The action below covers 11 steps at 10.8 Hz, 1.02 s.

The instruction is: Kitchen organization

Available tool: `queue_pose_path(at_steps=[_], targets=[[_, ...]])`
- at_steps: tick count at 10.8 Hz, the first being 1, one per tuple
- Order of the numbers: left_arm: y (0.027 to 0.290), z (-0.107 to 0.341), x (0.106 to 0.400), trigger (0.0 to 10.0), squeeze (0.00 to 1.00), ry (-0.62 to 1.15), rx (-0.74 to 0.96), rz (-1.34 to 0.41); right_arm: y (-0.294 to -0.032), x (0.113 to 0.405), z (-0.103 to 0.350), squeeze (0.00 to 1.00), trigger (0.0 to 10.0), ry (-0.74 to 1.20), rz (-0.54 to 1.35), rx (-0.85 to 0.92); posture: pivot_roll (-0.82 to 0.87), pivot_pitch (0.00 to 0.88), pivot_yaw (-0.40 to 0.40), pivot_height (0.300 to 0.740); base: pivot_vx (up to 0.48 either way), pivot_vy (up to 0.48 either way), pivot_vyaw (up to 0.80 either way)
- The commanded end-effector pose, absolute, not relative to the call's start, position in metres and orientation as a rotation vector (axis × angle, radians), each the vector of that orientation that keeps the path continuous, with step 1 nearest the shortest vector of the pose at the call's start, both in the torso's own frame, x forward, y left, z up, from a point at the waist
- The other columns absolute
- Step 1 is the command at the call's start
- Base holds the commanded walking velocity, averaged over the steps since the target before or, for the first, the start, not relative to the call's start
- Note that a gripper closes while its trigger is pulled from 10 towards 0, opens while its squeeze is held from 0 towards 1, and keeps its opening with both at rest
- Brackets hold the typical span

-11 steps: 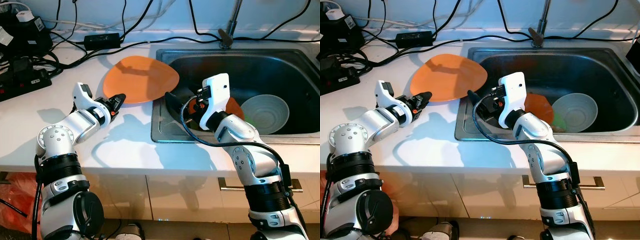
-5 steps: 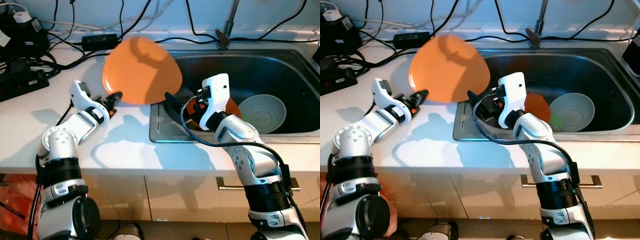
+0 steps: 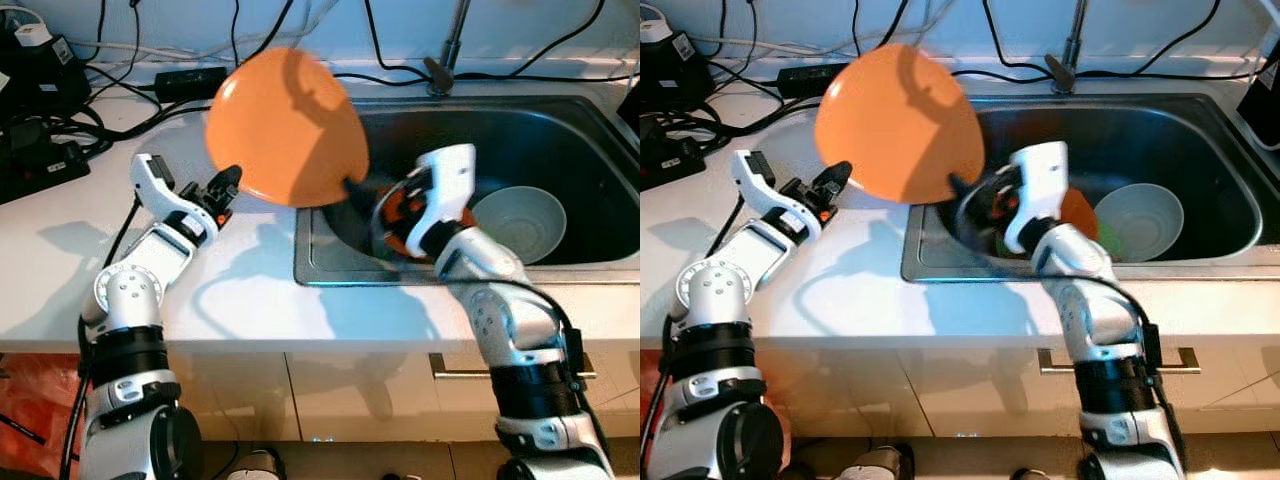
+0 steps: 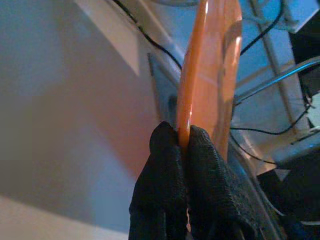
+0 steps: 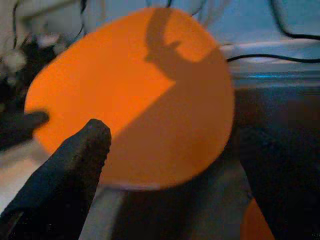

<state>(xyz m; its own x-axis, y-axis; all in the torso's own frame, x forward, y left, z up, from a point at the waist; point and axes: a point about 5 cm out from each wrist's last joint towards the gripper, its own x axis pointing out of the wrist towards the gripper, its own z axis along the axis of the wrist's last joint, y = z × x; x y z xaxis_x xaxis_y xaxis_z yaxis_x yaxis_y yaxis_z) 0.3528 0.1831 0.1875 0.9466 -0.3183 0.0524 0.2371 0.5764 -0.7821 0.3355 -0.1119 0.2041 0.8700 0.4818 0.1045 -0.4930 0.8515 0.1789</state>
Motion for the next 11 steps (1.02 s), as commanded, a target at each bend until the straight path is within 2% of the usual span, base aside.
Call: queue_pose_path(at_steps=[1, 5, 7, 11], targets=[[0.183, 0.202, 0.351, 0.0, 0.00, 0.014, -0.899, -0.376, -0.115, 0.339, 0.211, 0.00, 10.0, -0.071, 0.496, 0.252, 0.13, 0.096, 0.045, 0.740, 0.000, 0.000, 0.00], [0.176, 0.213, 0.349, 0.0, 0.00, -0.041, -0.941, -0.446, -0.124, 0.348, 0.212, 0.00, 10.0, -0.067, 0.442, 0.438, 0.12, 0.098, 0.040, 0.740, 0.000, 0.000, 0.00], [0.167, 0.225, 0.346, 0.0, 0.00, -0.059, -0.981, -0.498, -0.129, 0.353, 0.210, 0.00, 10.0, -0.055, 0.429, 0.650, 0.13, 0.099, 0.036, 0.740, 0.000, 0.000, 0.00], [0.149, 0.231, 0.341, 0.0, 0.00, -0.028, -1.011, -0.588, -0.118, 0.356, 0.203, 0.00, 10.0, -0.027, 0.483, 0.660, 0.13, 0.099, 0.036, 0.740, 0.000, 0.000, 0.00]])
